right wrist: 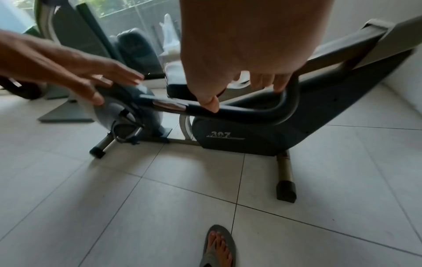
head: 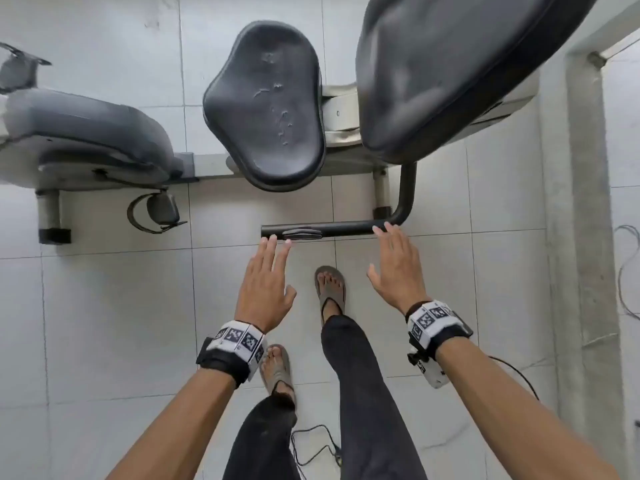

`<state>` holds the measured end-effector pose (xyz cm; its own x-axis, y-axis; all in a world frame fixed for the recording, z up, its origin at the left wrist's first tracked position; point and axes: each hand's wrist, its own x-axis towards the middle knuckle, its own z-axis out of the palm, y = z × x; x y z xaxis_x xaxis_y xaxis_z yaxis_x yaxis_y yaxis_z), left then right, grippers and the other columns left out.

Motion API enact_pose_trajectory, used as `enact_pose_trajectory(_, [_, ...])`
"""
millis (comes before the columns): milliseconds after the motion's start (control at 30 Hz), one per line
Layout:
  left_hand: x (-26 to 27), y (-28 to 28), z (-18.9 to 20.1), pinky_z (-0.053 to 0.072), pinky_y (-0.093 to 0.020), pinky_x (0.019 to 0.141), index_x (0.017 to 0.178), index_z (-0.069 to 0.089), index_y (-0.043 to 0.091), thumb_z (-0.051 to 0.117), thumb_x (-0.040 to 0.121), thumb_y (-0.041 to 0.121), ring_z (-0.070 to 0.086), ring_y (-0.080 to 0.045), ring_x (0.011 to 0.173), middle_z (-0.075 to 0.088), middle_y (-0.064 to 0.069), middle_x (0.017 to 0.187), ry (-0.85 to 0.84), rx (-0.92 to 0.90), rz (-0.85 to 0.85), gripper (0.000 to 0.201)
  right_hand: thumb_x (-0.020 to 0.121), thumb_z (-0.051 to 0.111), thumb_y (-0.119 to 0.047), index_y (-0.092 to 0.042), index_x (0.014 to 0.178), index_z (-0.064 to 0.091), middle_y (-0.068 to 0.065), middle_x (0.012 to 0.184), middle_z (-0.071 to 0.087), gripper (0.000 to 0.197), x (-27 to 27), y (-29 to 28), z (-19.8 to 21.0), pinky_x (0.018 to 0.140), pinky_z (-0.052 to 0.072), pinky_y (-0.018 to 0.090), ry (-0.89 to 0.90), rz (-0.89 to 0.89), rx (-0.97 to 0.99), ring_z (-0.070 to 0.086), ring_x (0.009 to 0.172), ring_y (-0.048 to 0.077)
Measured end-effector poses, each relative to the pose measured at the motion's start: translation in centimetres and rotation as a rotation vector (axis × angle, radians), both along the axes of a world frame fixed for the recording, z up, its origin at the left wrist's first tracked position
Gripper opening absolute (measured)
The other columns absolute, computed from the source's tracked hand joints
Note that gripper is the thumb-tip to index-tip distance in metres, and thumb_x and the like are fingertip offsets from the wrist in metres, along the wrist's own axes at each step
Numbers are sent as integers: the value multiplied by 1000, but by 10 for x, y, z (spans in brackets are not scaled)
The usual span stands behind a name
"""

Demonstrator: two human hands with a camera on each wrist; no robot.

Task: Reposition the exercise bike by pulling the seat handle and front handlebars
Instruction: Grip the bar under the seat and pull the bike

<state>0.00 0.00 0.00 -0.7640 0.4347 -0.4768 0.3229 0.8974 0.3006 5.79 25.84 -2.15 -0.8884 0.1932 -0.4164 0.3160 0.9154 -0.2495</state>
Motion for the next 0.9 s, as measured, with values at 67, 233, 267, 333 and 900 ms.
enact_pose_trajectory(67, [-17, 20, -23, 18, -48, 125, 157, 15, 15, 64, 82, 22, 2, -31, 155, 9, -15, 167, 86, -14, -16, 90, 85, 69, -23, -13, 154, 29, 16, 162, 29, 81, -17, 12, -28, 123, 29, 48, 34, 59, 29, 23, 153, 33])
enact_pose_trajectory(233, [-39, 39, -77, 11, -49, 126, 158, 12, 14, 67, 78, 22, 1, -35, 154, 8, -19, 165, 165, -107, -83, 97, 85, 68, -27, -11, 157, 21, 15, 163, 28, 88, -36, 27, -86, 126, 18, 51, 69, 206, 43, 19, 155, 33])
enact_pose_trajectory(267, [-42, 41, -88, 10, -50, 126, 158, 13, 14, 67, 79, 24, 6, -36, 154, 14, -19, 164, 182, -115, -100, 95, 85, 68, -28, -11, 157, 21, 15, 161, 31, 87, -38, 32, -97, 126, 18, 50, 83, 211, 44, 22, 154, 33])
enact_pose_trajectory(333, [-47, 44, -103, 12, -52, 124, 156, 20, 16, 64, 86, 32, 22, -40, 148, 30, -20, 155, 218, -143, -124, 84, 86, 66, -33, -11, 156, 26, 14, 154, 40, 83, -42, 37, -116, 124, 22, 48, 98, 211, 49, 33, 147, 32])
enact_pose_trajectory(900, [-67, 29, -154, 42, -43, 72, 109, 57, 17, 57, 96, 47, 57, -31, 80, 60, -6, 90, 775, 44, -221, 33, 82, 58, -27, -14, 82, 55, 7, 73, 59, 14, -60, 12, -165, 67, 36, 34, 590, 25, 253, 53, 68, 30])
